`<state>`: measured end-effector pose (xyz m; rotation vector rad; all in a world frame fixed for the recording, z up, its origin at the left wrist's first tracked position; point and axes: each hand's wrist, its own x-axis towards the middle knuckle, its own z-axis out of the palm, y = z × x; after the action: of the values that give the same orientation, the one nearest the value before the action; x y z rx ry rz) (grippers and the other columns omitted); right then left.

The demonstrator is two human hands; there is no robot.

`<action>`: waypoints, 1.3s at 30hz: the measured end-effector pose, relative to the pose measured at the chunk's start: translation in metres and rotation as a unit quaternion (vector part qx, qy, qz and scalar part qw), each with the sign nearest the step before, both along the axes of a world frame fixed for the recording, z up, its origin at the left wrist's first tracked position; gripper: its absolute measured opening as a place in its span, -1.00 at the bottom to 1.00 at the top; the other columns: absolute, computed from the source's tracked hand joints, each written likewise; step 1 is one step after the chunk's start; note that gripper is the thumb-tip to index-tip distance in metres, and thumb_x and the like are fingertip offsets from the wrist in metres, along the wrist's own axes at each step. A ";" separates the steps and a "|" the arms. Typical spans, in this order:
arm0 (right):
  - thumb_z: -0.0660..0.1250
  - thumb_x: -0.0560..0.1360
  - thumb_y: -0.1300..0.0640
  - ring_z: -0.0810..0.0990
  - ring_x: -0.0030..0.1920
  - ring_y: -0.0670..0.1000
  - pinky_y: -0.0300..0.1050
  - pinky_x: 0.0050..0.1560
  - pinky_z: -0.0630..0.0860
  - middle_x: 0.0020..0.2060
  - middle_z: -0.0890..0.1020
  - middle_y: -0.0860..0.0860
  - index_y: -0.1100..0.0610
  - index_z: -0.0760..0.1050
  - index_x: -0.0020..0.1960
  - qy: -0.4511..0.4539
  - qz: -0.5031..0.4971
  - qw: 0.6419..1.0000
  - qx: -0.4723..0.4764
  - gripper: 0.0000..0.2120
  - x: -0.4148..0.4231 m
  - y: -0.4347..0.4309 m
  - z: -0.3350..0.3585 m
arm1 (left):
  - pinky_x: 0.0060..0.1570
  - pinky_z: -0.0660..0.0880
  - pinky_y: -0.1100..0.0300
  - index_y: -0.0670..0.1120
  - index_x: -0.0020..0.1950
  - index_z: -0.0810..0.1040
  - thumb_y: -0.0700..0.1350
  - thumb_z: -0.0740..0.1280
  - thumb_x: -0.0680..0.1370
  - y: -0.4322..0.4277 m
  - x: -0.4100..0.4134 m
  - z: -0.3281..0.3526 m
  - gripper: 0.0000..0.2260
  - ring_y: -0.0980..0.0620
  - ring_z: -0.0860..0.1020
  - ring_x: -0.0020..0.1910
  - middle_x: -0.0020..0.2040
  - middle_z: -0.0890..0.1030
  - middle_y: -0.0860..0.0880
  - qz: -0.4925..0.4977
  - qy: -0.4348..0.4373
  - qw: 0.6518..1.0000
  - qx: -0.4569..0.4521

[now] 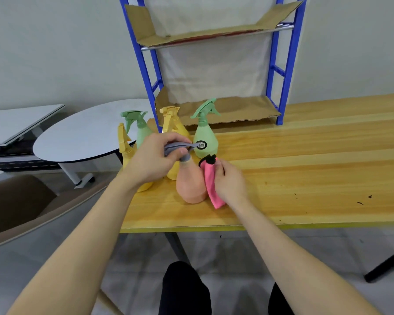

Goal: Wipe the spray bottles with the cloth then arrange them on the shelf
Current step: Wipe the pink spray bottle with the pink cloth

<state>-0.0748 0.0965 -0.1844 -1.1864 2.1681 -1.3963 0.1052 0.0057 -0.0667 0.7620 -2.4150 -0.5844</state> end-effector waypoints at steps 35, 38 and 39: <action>0.11 0.70 -0.07 0.59 -0.16 0.14 0.00 -0.12 0.41 -0.28 0.62 -0.05 -0.02 0.48 -0.25 0.291 0.081 0.951 0.070 -0.61 -0.045 0.012 0.045 | 0.01 0.60 -0.01 -0.16 0.07 0.60 -0.41 0.39 0.60 0.036 -0.011 -0.068 -0.83 -0.14 0.65 0.07 0.11 0.70 -0.06 -0.109 -0.026 0.949 -0.294; 0.09 0.74 -0.09 0.52 -0.17 0.00 0.00 0.01 0.41 -0.27 0.58 -0.16 -0.08 0.47 -0.21 0.317 0.101 0.943 -0.015 -0.62 -0.042 0.025 0.029 | 0.06 0.59 0.02 -0.14 0.05 0.59 -0.42 0.39 0.60 0.035 -0.010 -0.069 -0.82 -0.13 0.65 0.09 0.14 0.70 -0.05 -0.114 -0.013 0.945 -0.307; 0.09 0.75 -0.10 0.53 -0.14 -0.01 -0.03 -0.03 0.41 -0.23 0.61 -0.16 -0.09 0.52 -0.14 0.287 0.090 0.953 -0.021 -0.64 -0.051 0.027 0.023 | 0.02 0.58 0.02 -0.15 0.06 0.58 -0.40 0.39 0.61 0.035 -0.009 -0.071 -0.84 -0.14 0.64 0.06 0.12 0.69 -0.05 -0.108 -0.014 0.946 -0.306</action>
<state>-0.1254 0.1238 -0.1609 -1.9467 2.3043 -1.1182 0.0961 0.0404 -0.1374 0.2417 -2.5092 0.1171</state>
